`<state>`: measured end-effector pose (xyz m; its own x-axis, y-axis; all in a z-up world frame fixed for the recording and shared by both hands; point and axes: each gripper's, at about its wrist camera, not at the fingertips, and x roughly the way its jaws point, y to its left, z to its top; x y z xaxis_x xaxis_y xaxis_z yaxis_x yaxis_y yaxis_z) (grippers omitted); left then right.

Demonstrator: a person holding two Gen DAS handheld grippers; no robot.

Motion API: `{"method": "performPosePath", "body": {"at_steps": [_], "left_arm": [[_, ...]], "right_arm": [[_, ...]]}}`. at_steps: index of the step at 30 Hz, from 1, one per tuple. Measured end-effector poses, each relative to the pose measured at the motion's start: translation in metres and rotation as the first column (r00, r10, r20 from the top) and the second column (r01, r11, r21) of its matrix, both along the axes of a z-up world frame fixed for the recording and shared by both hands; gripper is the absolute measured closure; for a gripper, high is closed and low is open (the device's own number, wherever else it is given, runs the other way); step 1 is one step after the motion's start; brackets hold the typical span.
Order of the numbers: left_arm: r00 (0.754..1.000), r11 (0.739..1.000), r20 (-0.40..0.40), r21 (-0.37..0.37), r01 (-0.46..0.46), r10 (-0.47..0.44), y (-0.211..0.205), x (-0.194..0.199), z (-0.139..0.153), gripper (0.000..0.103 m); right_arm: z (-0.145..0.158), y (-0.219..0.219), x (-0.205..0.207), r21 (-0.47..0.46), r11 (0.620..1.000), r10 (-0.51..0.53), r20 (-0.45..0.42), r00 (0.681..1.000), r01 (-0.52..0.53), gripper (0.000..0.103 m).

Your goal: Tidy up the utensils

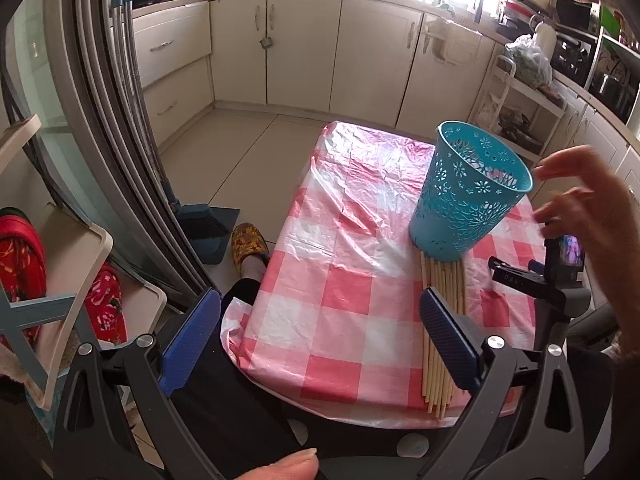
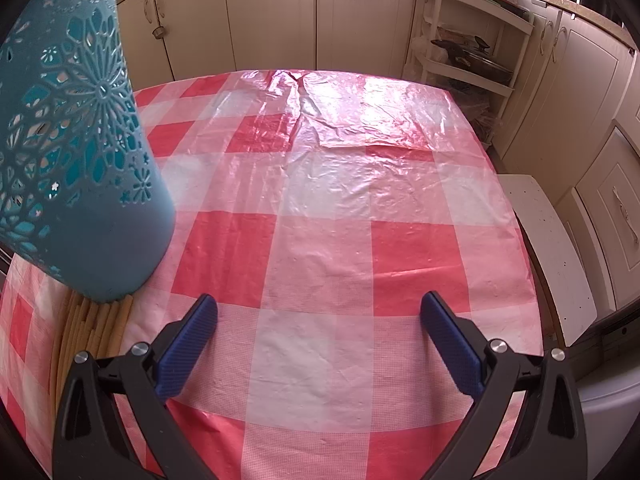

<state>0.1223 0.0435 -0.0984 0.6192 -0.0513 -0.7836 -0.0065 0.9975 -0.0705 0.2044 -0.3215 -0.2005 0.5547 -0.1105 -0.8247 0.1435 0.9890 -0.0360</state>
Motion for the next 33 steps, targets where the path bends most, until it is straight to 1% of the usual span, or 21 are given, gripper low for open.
{"method": "performPosePath", "body": {"at_steps": [5,8,9,11,12,15,16,18,20,22,23,24,25,26,29,31,33], "left_arm": [[1.0,1.0,0.0,0.021,0.014,-0.014,-0.008,0.005,-0.005,0.007],[0.999,1.0,0.023,-0.006,0.027,-0.027,-0.016,0.007,-0.006,0.007],[0.999,0.999,0.03,-0.001,0.035,-0.035,-0.02,0.007,-0.007,0.007],[0.997,0.997,0.023,0.035,0.072,-0.073,-0.034,0.008,-0.006,0.007],[0.996,0.996,0.035,0.046,0.079,-0.08,-0.04,0.006,-0.003,0.007],[0.992,0.989,0.088,0.131,0.076,-0.088,-0.053,-0.002,0.009,0.007],[0.992,0.987,0.092,0.14,0.076,-0.089,-0.056,-0.002,0.011,0.007],[0.993,0.989,0.074,0.128,0.077,-0.087,-0.056,-0.001,0.013,0.007],[0.994,0.989,0.057,0.122,0.085,-0.093,-0.057,0.0,0.013,0.007],[0.994,0.988,0.051,0.124,0.093,-0.1,-0.059,-0.003,0.014,0.007],[0.993,0.987,0.057,0.129,0.096,-0.104,-0.06,-0.006,0.016,0.007],[0.992,0.987,0.065,0.131,0.095,-0.105,-0.06,-0.008,0.018,0.007],[0.991,0.987,0.076,0.126,0.095,-0.106,-0.059,-0.012,0.022,0.007],[0.991,0.988,0.084,0.118,0.097,-0.108,-0.057,-0.015,0.024,0.007],[0.989,0.99,0.099,0.098,0.099,-0.108,-0.054,-0.025,0.03,0.007],[0.989,0.993,0.103,0.069,0.101,-0.107,-0.051,-0.032,0.035,0.007],[0.988,0.994,0.117,0.054,0.093,-0.099,-0.048,-0.041,0.043,0.007]], "right_arm": [[0.0,-0.002,0.001,0.001,1.0,0.0,0.0,1.0,0.0,0.006],[0.0,-0.002,0.001,0.001,1.0,0.0,0.0,1.0,0.0,0.006],[0.0,-0.002,0.001,0.001,1.0,0.0,0.0,1.0,0.0,0.006],[0.0,-0.002,0.001,0.001,1.0,0.0,0.0,1.0,0.0,0.006],[-0.001,-0.002,0.002,0.001,1.0,0.0,0.0,1.0,0.0,0.006],[-0.001,-0.002,0.001,0.0,1.0,0.0,0.001,1.0,0.0,0.006],[-0.001,-0.002,0.002,0.001,1.0,0.0,0.001,1.0,0.0,0.006],[-0.001,-0.002,0.001,0.001,1.0,0.0,0.0,1.0,0.0,0.006],[0.0,-0.001,0.001,0.007,1.0,0.005,-0.017,1.0,-0.004,0.006],[0.001,0.001,0.001,0.023,0.999,0.027,-0.073,0.997,-0.025,0.006],[0.003,0.001,-0.002,0.046,0.999,0.021,-0.094,0.995,-0.017,0.006],[0.007,0.0,-0.008,0.082,0.997,0.011,-0.093,0.996,-0.003,0.006],[0.016,-0.001,-0.019,0.126,0.992,0.002,-0.065,0.998,0.006,0.006],[0.028,0.003,-0.031,0.137,0.991,-0.004,-0.036,0.999,0.009,0.006],[0.074,0.021,-0.072,0.119,0.993,0.009,0.079,0.997,-0.019,0.006],[0.111,0.039,-0.104,0.111,0.992,0.047,0.173,0.984,-0.067,0.006],[0.145,0.056,-0.134,0.107,0.988,0.078,0.256,0.963,-0.109,0.006]]}}
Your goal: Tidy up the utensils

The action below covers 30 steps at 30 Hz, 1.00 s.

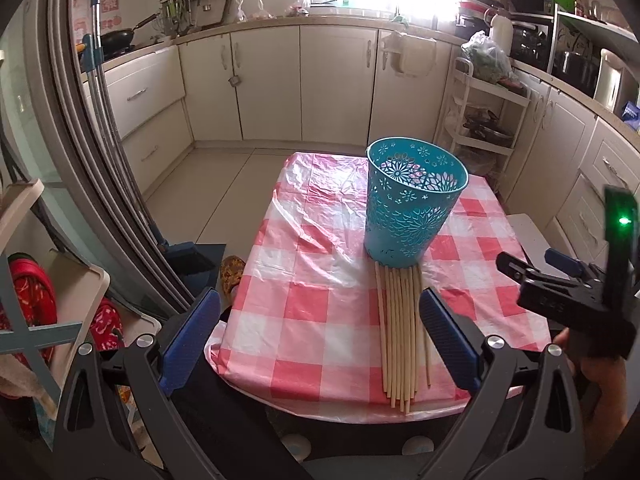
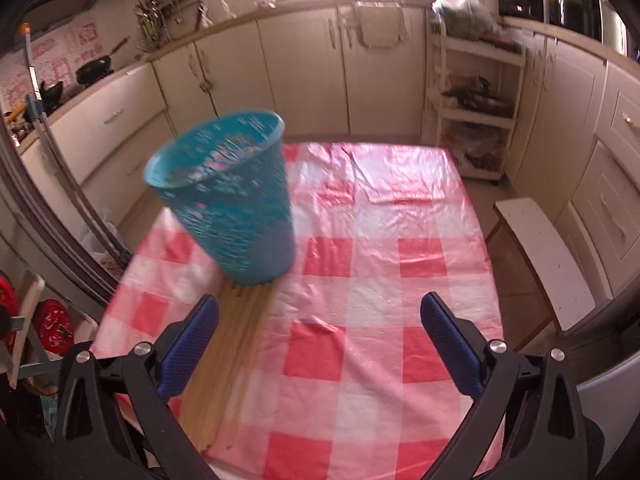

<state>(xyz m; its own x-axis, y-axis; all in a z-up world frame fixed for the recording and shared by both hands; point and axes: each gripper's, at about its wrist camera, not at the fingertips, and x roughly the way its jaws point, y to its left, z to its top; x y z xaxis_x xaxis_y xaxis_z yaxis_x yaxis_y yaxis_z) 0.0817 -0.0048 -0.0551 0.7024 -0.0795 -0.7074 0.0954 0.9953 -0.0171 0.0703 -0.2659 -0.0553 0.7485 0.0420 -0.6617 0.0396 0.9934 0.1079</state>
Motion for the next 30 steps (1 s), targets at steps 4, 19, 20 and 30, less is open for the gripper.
{"method": "performPosePath", "body": {"at_steps": [4,19,20,30], "left_arm": [[0.997,1.0,0.075,0.006,-0.018,0.017,0.007,-0.026,0.021,0.007],[0.971,0.995,0.218,-0.036,-0.091,0.096,0.046,-0.105,0.069,0.007],[0.969,0.995,0.225,-0.04,-0.093,0.1,0.047,-0.108,0.072,0.007],[0.957,0.993,0.266,-0.061,-0.103,0.116,0.057,-0.124,0.086,0.007]], "right_arm": [[0.051,0.026,-0.053,0.042,0.998,0.042,0.14,0.989,-0.048,0.006],[0.1,0.083,-0.169,0.057,0.994,0.073,0.335,0.939,-0.098,0.006],[0.103,0.084,-0.17,0.049,0.994,0.078,0.342,0.936,-0.101,0.006],[0.108,0.094,-0.188,0.03,0.992,0.099,0.375,0.922,-0.119,0.006]]}}
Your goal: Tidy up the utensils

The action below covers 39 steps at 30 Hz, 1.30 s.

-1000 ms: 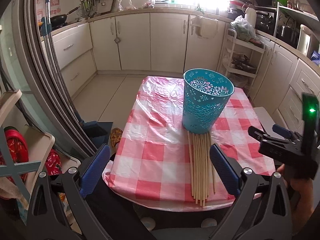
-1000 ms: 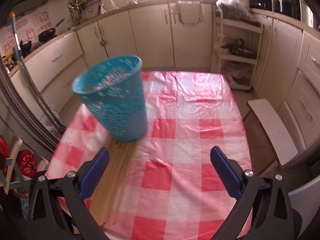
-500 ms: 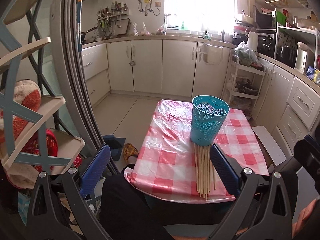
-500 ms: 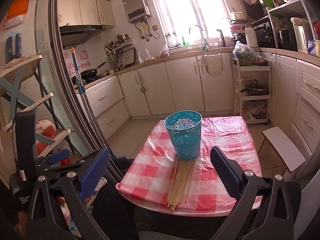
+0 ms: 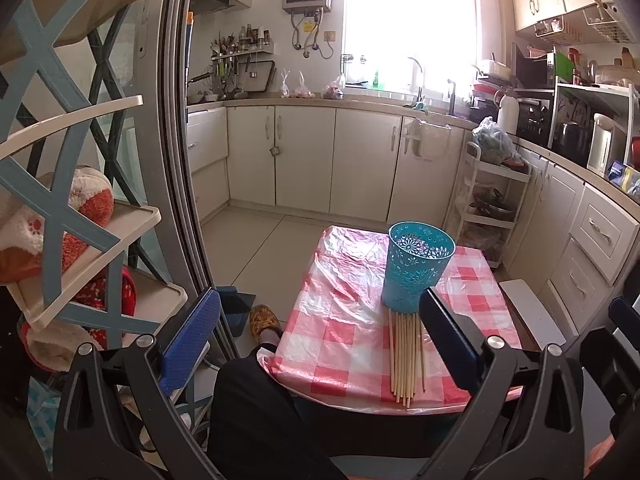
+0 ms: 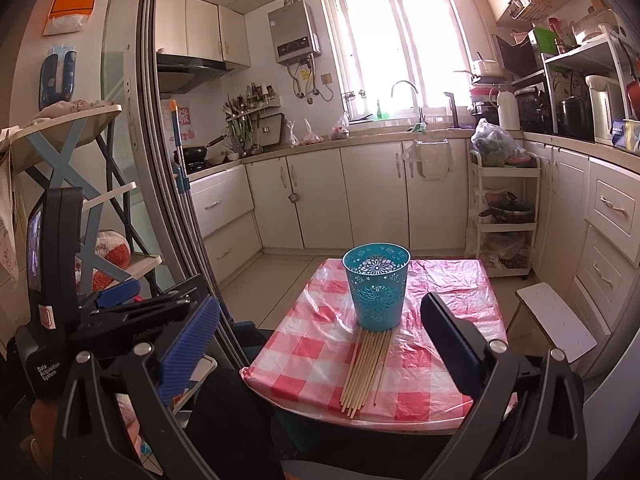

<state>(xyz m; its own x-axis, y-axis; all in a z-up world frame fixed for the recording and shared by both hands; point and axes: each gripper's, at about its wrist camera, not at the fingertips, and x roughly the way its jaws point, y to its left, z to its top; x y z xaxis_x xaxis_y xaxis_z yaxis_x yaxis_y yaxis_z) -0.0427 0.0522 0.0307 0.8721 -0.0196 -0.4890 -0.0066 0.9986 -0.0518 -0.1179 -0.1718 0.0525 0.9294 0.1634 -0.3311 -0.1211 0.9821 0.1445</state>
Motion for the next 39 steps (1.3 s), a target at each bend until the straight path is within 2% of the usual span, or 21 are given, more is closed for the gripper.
{"method": "performPosePath", "body": {"at_steps": [9,39], "left_arm": [[1.0,1.0,0.023,-0.005,-0.006,0.006,0.0009,-0.0078,0.005,0.007],[1.0,1.0,0.023,-0.008,-0.004,0.004,0.0004,-0.011,0.0031,0.007]], "right_arm": [[-0.0011,-0.0015,-0.0055,0.007,1.0,0.002,0.007,1.0,-0.002,0.006],[-0.001,0.0057,-0.008,0.011,1.0,0.007,-0.004,1.0,-0.007,0.006]]}}
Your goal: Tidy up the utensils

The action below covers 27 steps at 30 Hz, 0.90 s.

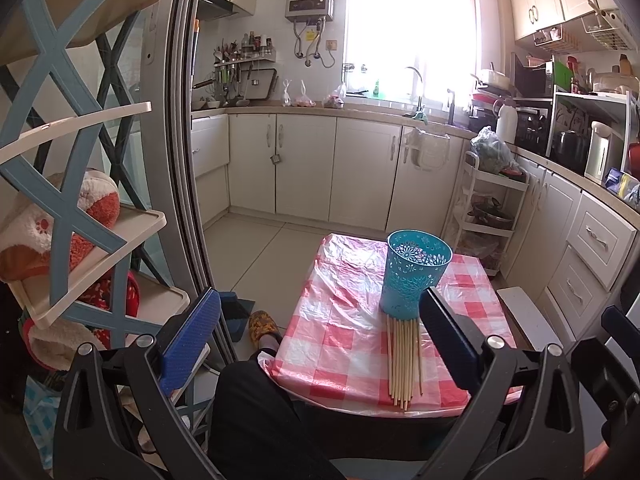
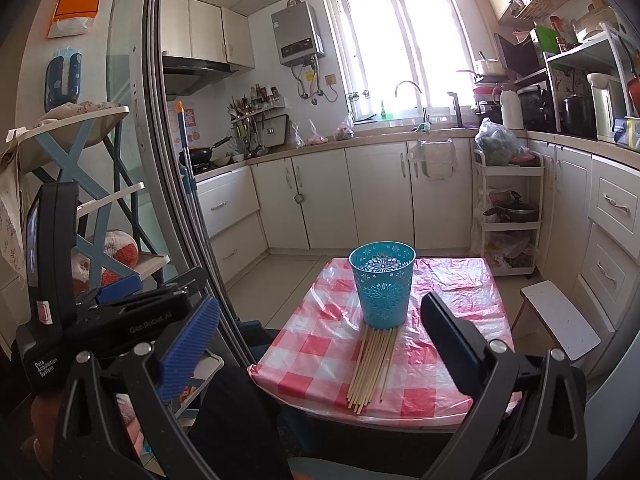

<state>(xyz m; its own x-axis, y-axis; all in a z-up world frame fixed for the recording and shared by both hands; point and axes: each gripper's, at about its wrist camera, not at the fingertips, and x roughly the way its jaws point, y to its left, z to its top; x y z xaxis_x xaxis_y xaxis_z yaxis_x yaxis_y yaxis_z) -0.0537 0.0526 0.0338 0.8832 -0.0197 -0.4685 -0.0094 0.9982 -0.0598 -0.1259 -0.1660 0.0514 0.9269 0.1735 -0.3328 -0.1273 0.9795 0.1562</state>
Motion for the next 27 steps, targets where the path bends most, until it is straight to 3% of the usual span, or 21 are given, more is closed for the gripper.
{"method": "performPosePath", "body": {"at_steps": [11,18,21,27], "left_arm": [[0.999,0.999,-0.04,0.032,-0.007,0.008,-0.011,0.021,-0.011,0.007],[0.992,0.997,-0.126,0.072,0.012,-0.002,-0.023,0.059,-0.037,0.007],[0.987,0.997,-0.161,0.075,0.023,-0.011,-0.028,0.075,-0.051,0.007],[0.958,0.995,-0.286,0.091,0.027,0.0,-0.035,0.109,-0.082,0.007]], "right_arm": [[-0.01,-0.009,0.021,0.008,1.0,0.01,-0.051,0.999,-0.01,0.006],[-0.039,-0.036,0.056,0.077,0.996,-0.025,-0.147,0.989,0.037,0.006],[-0.055,-0.043,0.073,0.065,0.996,-0.041,-0.193,0.98,0.055,0.006],[-0.083,-0.055,0.1,0.095,0.993,-0.042,-0.291,0.956,0.072,0.006]]}}
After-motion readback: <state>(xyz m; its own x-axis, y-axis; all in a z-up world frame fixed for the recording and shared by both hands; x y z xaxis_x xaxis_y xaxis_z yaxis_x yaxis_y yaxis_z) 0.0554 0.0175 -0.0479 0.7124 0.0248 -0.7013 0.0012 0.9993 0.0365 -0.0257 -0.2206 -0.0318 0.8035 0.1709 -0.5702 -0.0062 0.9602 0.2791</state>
